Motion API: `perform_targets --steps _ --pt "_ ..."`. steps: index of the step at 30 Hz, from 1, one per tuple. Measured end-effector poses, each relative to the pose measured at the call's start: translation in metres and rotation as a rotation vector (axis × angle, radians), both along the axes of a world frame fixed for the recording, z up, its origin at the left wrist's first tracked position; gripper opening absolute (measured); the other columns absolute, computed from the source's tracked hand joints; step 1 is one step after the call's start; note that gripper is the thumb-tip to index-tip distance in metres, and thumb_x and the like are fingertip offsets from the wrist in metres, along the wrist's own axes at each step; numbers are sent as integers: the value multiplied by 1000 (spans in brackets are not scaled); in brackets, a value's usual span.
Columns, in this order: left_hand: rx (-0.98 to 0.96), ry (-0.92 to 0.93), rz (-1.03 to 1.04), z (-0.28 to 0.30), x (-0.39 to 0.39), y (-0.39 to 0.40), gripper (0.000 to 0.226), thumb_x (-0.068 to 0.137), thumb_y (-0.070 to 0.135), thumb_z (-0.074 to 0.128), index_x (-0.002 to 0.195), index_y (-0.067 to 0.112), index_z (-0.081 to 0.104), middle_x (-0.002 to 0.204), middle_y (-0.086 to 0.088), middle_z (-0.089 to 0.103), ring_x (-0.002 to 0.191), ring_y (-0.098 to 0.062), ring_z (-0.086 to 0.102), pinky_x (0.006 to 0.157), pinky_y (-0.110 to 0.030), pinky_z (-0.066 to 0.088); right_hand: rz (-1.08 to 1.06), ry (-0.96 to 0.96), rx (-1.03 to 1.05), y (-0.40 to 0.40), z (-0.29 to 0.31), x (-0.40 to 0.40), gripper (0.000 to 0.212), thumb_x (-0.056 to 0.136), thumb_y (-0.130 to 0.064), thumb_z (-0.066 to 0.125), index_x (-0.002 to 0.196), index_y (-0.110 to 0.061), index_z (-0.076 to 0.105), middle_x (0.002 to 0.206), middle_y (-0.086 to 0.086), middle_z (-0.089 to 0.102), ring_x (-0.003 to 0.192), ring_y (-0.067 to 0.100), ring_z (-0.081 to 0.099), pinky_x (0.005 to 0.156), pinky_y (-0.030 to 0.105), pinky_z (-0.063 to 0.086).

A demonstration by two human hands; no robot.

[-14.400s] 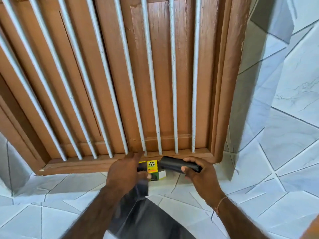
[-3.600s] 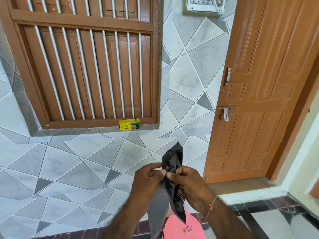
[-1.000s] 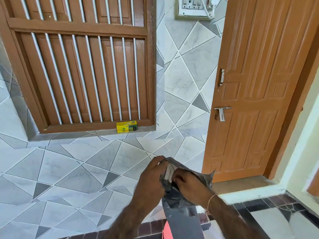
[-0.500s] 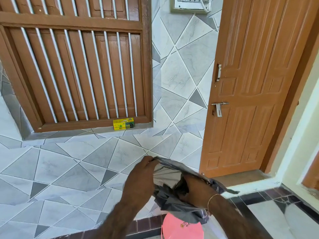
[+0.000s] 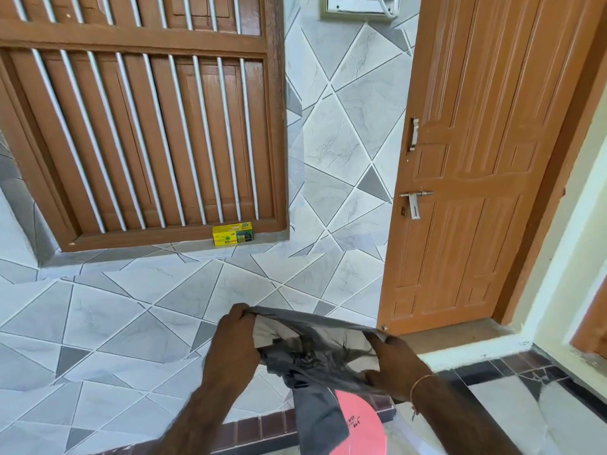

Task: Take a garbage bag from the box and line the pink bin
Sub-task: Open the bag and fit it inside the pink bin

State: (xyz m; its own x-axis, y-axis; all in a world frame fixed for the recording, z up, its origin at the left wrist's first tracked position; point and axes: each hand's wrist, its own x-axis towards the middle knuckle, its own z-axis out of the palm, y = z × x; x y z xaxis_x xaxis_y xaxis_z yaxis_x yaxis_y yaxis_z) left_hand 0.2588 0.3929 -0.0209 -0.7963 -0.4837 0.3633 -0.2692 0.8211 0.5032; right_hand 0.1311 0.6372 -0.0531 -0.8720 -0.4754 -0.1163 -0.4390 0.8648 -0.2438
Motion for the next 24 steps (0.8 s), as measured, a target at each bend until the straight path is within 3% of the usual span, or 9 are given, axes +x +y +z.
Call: perform_targets --steps 3,4,6,10,13,16,19,22,24 --pt "45 47 -76 3 -4 17 62 69 -15 55 123 17 58 123 6 55 110 -16 53 93 -17 37 56 53 -55 -13 1 10 40 87 -34 52 124 -21 53 124 8 60 116 28 56 95 34 46" --pt "48 55 -104 5 -6 22 67 68 -16 52 126 18 56 127 6 54 115 -17 51 97 -16 33 93 97 -144 -22 5 17 25 87 -27 47 108 -21 60 114 5 64 107 27 60 89 34 48" --pt "31 73 -167 7 -11 29 68 68 -14 51 126 20 57 127 7 54 117 -17 47 99 -13 27 158 107 -382 -41 14 29 20 84 -19 40 87 -24 60 95 -3 66 91 21 60 80 33 50" --pt "52 167 -303 24 -10 45 55 79 -6 55 107 41 59 109 27 53 100 -1 45 91 -6 29 221 -123 -611 -64 21 29 40 82 -35 35 108 -53 59 119 -22 63 108 6 61 95 35 51" --pt "115 165 -384 36 -4 51 60 80 -10 51 102 45 58 98 38 46 98 5 47 91 -7 34 153 -244 -679 -64 18 25 32 89 -27 44 108 -38 67 111 -15 68 102 10 62 95 29 51" --pt "152 81 -382 40 4 49 54 80 -14 49 112 28 63 93 25 52 96 -7 52 87 -14 44 19 -382 -567 -52 25 26 22 96 -38 40 98 -32 61 106 6 66 97 21 59 94 36 47" --pt "148 11 -372 36 7 44 54 80 -9 50 114 32 62 103 13 56 98 -9 54 89 -14 46 11 -379 -335 -44 22 16 37 102 -35 29 112 -17 59 111 12 64 98 21 57 88 34 42" --pt "-216 -122 -295 27 3 31 54 82 8 57 126 38 55 116 13 59 105 -16 52 90 -34 51 -88 -470 -371 -38 22 8 33 102 -18 36 80 -8 59 71 -1 67 63 0 62 68 15 46" --pt "-405 -233 -193 21 3 23 42 86 18 57 126 32 56 125 8 55 110 -22 48 92 -37 47 -70 -358 -269 -27 17 -2 27 97 -22 46 72 -19 54 70 -3 57 57 4 55 66 20 45"
